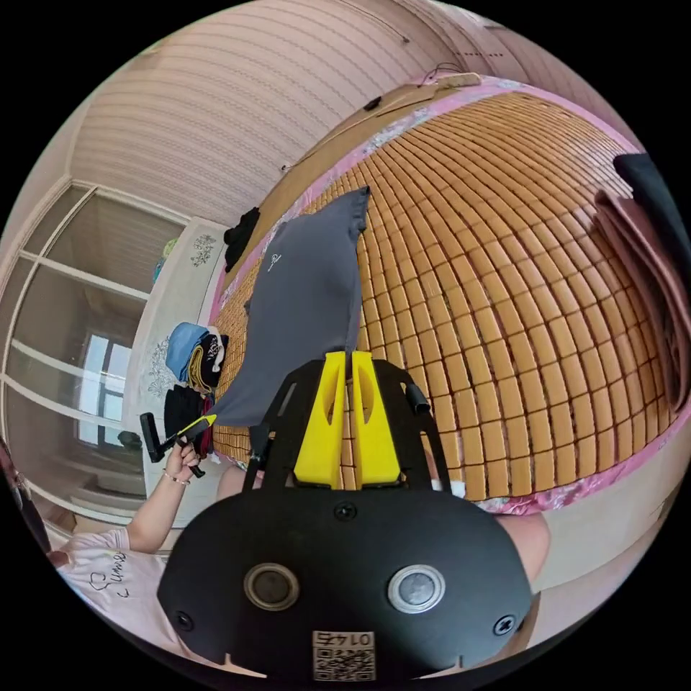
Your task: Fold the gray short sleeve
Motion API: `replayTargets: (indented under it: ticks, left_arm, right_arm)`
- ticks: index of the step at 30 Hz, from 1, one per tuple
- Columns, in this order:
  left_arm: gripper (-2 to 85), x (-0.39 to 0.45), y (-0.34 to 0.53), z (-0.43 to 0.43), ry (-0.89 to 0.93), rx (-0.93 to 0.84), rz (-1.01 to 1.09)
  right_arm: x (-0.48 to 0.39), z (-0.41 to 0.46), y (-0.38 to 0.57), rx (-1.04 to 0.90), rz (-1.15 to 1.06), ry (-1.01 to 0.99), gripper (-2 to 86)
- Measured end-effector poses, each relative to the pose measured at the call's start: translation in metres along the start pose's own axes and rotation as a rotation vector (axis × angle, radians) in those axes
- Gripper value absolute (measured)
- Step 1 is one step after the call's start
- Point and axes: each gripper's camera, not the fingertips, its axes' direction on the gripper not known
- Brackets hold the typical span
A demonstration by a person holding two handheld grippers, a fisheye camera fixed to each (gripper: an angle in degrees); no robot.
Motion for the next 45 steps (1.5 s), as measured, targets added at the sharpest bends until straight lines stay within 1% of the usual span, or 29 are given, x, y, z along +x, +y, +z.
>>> replayTargets:
  ticks: [3,7,13,16,18,22,25,28,30,32,33,35,36,38,40,42,44,45]
  left_arm:
    - [-0.9,-0.01,0.011,0.031,-0.003,-0.09,-0.031]
    - [-0.9,-0.015,0.018,0.043,-0.019,-0.137,-0.01]
    - [-0.3,-0.004,0.022,0.057,-0.052,-0.215,0.095]
    - [1.4,0.0,0.021,0.071,-0.069,-0.261,0.143]
    - [4.4,-0.002,0.018,0.081,-0.05,-0.295,0.135]
    - [5.8,-0.012,0.013,0.086,-0.073,-0.286,0.092]
    - [6.5,-0.017,0.008,0.078,-0.086,-0.259,0.101]
    - [6.3,-0.024,-0.002,0.072,-0.137,-0.213,0.111]
    - [6.1,-0.032,-0.016,0.073,-0.15,-0.179,0.094]
    - [5.8,-0.044,-0.04,0.079,-0.129,-0.098,0.051]
    - [5.7,-0.047,-0.047,0.08,-0.118,-0.076,0.042]
    - [5.6,-0.059,-0.076,0.09,-0.069,0.013,0.002]
    - [5.6,-0.062,-0.083,0.093,-0.064,0.037,-0.005]
    - [5.6,-0.074,-0.111,0.105,-0.072,0.106,-0.042]
    - [5.8,-0.085,-0.128,0.116,-0.077,0.132,-0.077]
    - [6.2,-0.095,-0.142,0.126,-0.09,0.154,-0.097]
    - [6.3,-0.104,-0.154,0.138,-0.114,0.157,-0.109]
    - [6.2,-0.106,-0.156,0.141,-0.109,0.159,-0.114]
  right_arm:
    - [0.01,0.015,0.008,-0.048,0.074,0.004,0.6]
    - [-0.003,0.021,0.006,-0.147,0.031,0.075,0.7]
    - [-0.03,0.03,-0.001,-0.28,-0.043,0.152,0.9]
    - [-0.043,0.039,-0.003,-0.339,-0.078,0.193,1.3]
    - [-0.05,0.044,-0.005,-0.37,-0.096,0.226,1.8]
    - [-0.067,0.052,-0.014,-0.403,-0.146,0.301,4.9]
    - [-0.084,0.053,-0.028,-0.426,-0.187,0.368,5.8]
    - [-0.125,0.059,-0.052,-0.391,-0.315,0.437,5.9]
    - [-0.158,0.072,-0.074,-0.373,-0.405,0.424,5.9]
    - [-0.212,0.107,-0.106,-0.36,-0.55,0.347,5.9]
    - [-0.227,0.118,-0.114,-0.365,-0.588,0.324,5.9]
    - [-0.285,0.173,-0.144,-0.397,-0.734,0.261,6.1]
    - [-0.301,0.188,-0.151,-0.407,-0.77,0.249,6.1]
    - [-0.36,0.246,-0.173,-0.429,-0.902,0.206,6.0]
    - [-0.398,0.29,-0.19,-0.449,-0.962,0.175,5.6]
    - [-0.429,0.333,-0.206,-0.455,-0.997,0.197,4.8]
    - [-0.457,0.386,-0.222,-0.455,-1.025,0.271,3.9]
    - [-0.463,0.398,-0.224,-0.46,-1.026,0.285,3.6]
